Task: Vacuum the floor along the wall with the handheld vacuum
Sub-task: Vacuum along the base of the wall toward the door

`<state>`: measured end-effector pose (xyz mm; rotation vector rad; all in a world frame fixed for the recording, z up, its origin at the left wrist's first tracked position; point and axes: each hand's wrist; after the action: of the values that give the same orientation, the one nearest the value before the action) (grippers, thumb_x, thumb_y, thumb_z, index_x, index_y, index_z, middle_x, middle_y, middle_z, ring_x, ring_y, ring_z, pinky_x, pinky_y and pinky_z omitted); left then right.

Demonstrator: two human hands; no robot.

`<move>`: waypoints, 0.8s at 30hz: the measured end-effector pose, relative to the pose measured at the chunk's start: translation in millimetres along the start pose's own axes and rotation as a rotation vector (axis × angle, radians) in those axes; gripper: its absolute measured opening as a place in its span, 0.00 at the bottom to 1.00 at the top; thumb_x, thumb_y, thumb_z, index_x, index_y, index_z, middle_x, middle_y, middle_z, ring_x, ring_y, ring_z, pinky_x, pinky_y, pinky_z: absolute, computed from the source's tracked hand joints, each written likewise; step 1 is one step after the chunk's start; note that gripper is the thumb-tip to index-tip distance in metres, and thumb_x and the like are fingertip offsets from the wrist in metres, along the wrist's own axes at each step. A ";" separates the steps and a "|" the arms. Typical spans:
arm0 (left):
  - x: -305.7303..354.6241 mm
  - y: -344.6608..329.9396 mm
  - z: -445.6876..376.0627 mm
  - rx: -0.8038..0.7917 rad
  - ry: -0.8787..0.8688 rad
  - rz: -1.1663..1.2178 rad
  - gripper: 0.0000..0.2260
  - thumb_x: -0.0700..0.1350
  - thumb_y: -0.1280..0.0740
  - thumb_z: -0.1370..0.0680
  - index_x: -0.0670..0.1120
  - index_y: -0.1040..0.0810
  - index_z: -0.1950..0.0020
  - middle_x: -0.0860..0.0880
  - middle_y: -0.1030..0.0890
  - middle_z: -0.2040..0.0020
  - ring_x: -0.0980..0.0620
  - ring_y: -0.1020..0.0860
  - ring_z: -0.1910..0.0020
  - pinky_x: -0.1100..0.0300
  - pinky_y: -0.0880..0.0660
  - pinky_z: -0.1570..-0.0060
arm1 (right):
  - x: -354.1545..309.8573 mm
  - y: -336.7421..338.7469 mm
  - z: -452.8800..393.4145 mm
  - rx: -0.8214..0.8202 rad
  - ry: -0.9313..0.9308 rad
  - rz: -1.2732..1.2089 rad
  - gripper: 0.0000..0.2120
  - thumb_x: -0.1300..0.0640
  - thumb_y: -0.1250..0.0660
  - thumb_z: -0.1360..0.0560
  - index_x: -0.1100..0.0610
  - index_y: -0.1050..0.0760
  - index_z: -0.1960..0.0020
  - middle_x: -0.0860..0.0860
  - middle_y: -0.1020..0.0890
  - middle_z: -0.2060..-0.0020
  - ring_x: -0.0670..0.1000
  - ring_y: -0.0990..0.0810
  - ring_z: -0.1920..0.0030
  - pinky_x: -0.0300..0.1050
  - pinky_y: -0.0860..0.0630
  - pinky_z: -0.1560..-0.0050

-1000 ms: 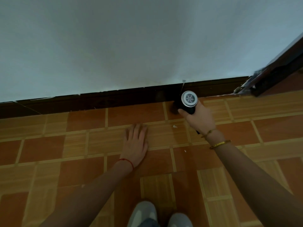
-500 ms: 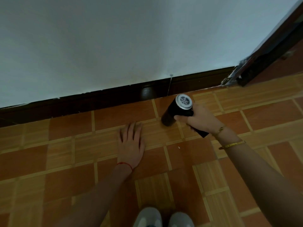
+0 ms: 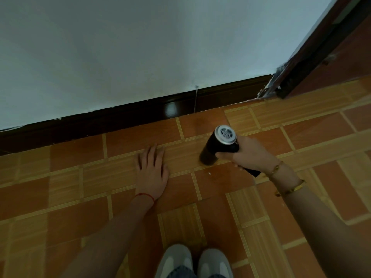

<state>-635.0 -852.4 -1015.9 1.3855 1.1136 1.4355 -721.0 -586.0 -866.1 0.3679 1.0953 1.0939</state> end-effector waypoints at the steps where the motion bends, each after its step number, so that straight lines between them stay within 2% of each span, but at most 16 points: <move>1: 0.1 -0.2 0.0 0.000 -0.002 0.001 0.24 0.52 0.49 0.19 0.46 0.35 0.24 0.43 0.37 0.23 0.42 0.40 0.24 0.38 0.47 0.26 | -0.2 -0.9 6.3 -0.031 -0.006 -0.006 0.25 0.44 0.29 0.28 0.51 0.31 0.35 0.45 0.21 0.62 0.45 0.21 0.64 0.38 0.26 0.64; 5: 0.7 -0.3 0.3 0.002 -0.006 -0.013 0.24 0.52 0.50 0.19 0.46 0.36 0.24 0.43 0.37 0.23 0.43 0.40 0.24 0.38 0.48 0.25 | 2.3 -4.0 21.1 0.022 0.037 0.068 0.30 0.42 0.29 0.28 0.52 0.32 0.31 0.45 0.20 0.53 0.46 0.23 0.55 0.44 0.24 0.51; 8: 0.2 -0.3 0.4 -0.008 -0.001 -0.009 0.25 0.53 0.51 0.19 0.46 0.37 0.23 0.43 0.38 0.23 0.43 0.41 0.23 0.39 0.49 0.25 | 3.4 -2.8 25.9 -0.053 0.015 0.039 0.27 0.42 0.29 0.28 0.51 0.30 0.34 0.39 0.25 0.63 0.42 0.25 0.63 0.43 0.25 0.55; 11: 0.3 -0.8 0.2 -0.016 0.001 -0.010 0.25 0.53 0.51 0.19 0.46 0.38 0.23 0.43 0.38 0.22 0.43 0.42 0.23 0.38 0.49 0.25 | 4.1 1.2 27.5 -0.046 -0.004 0.048 0.25 0.42 0.29 0.28 0.50 0.30 0.35 0.41 0.24 0.62 0.45 0.24 0.62 0.46 0.22 0.54; 14: 0.5 -1.6 0.2 -0.019 0.005 -0.008 0.25 0.53 0.52 0.19 0.46 0.38 0.23 0.43 0.38 0.22 0.43 0.43 0.23 0.37 0.49 0.25 | 2.8 -1.5 28.2 -0.124 -0.018 0.077 0.23 0.42 0.29 0.29 0.48 0.30 0.38 0.47 0.17 0.59 0.46 0.21 0.64 0.43 0.22 0.59; 16: -0.4 -2.0 0.4 -0.026 0.004 0.003 0.25 0.52 0.52 0.19 0.46 0.39 0.22 0.43 0.39 0.22 0.42 0.43 0.23 0.36 0.48 0.25 | 4.9 -9.5 24.4 0.024 0.015 0.123 0.29 0.40 0.29 0.29 0.50 0.32 0.33 0.49 0.17 0.49 0.48 0.19 0.54 0.46 0.21 0.51; 18: 0.1 -1.8 0.7 -0.024 0.003 0.012 0.25 0.52 0.53 0.18 0.46 0.39 0.23 0.43 0.38 0.23 0.42 0.43 0.23 0.36 0.48 0.25 | 2.0 -14.7 20.4 0.128 0.035 0.093 0.32 0.40 0.30 0.29 0.51 0.35 0.30 0.50 0.18 0.46 0.50 0.19 0.50 0.48 0.20 0.49; 19: 1.2 -1.1 0.3 -0.017 0.009 0.022 0.25 0.52 0.53 0.18 0.46 0.38 0.23 0.43 0.38 0.23 0.42 0.43 0.23 0.36 0.47 0.25 | -2.8 -14.8 19.3 0.084 0.030 0.038 0.32 0.41 0.29 0.28 0.51 0.35 0.30 0.51 0.18 0.48 0.49 0.19 0.53 0.46 0.20 0.52; 22: 4.7 0.3 -2.1 -0.001 0.047 0.062 0.24 0.52 0.54 0.18 0.46 0.37 0.24 0.43 0.37 0.23 0.43 0.43 0.23 0.37 0.49 0.25 | -16.6 -15.4 19.1 -0.230 0.020 -0.119 0.27 0.48 0.28 0.27 0.52 0.34 0.32 0.53 0.18 0.63 0.46 0.22 0.71 0.38 0.23 0.69; 24: 4.7 -0.3 -2.3 -0.004 0.041 0.064 0.24 0.52 0.54 0.18 0.46 0.37 0.24 0.43 0.38 0.23 0.44 0.44 0.22 0.38 0.50 0.24 | -23.8 -20.1 20.4 -0.329 0.046 -0.115 0.25 0.49 0.28 0.27 0.51 0.32 0.34 0.53 0.18 0.66 0.46 0.23 0.74 0.38 0.23 0.72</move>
<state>-637.5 -847.9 -1014.9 1.4063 1.1006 1.5173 -693.9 -610.4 -858.4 0.0194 0.9438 1.1606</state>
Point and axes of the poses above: each hand's wrist, its own z-axis away from the middle knuckle, its own y-axis out of the back of the hand, x = y × z
